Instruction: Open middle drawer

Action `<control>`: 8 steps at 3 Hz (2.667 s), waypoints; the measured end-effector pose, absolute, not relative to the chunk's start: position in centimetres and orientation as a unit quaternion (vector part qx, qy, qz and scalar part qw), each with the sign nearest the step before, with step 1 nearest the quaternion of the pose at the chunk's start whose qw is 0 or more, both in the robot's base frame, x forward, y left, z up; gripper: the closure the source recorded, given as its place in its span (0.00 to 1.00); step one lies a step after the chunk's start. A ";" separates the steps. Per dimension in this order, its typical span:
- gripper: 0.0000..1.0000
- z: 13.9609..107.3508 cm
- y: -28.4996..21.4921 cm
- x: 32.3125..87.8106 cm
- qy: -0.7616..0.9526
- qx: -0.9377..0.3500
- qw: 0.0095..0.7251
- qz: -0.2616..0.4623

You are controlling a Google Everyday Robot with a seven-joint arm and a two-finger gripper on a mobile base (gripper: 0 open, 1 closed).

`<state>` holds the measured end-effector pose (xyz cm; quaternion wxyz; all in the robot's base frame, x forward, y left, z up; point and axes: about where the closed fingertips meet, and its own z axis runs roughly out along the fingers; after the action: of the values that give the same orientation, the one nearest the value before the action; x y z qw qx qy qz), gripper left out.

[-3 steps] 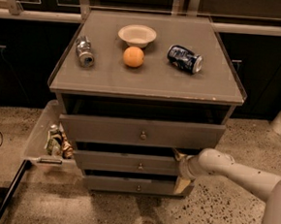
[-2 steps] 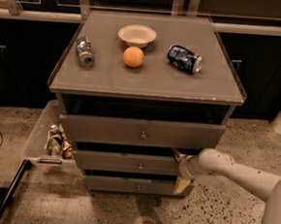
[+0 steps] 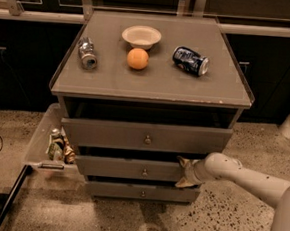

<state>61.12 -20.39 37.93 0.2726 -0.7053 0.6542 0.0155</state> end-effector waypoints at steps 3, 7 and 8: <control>0.38 39.1 -20.4 61.4 0.654 -0.705 0.272 0.016; 0.66 38.7 -20.8 61.0 0.653 -0.702 0.279 0.056; 0.88 39.2 -20.8 61.0 0.653 -0.702 0.279 0.056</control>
Offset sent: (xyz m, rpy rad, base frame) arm -0.0910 -0.0374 0.0143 0.0087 0.0799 -0.0422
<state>60.98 -20.77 39.21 0.2785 -0.7016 0.6534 0.0563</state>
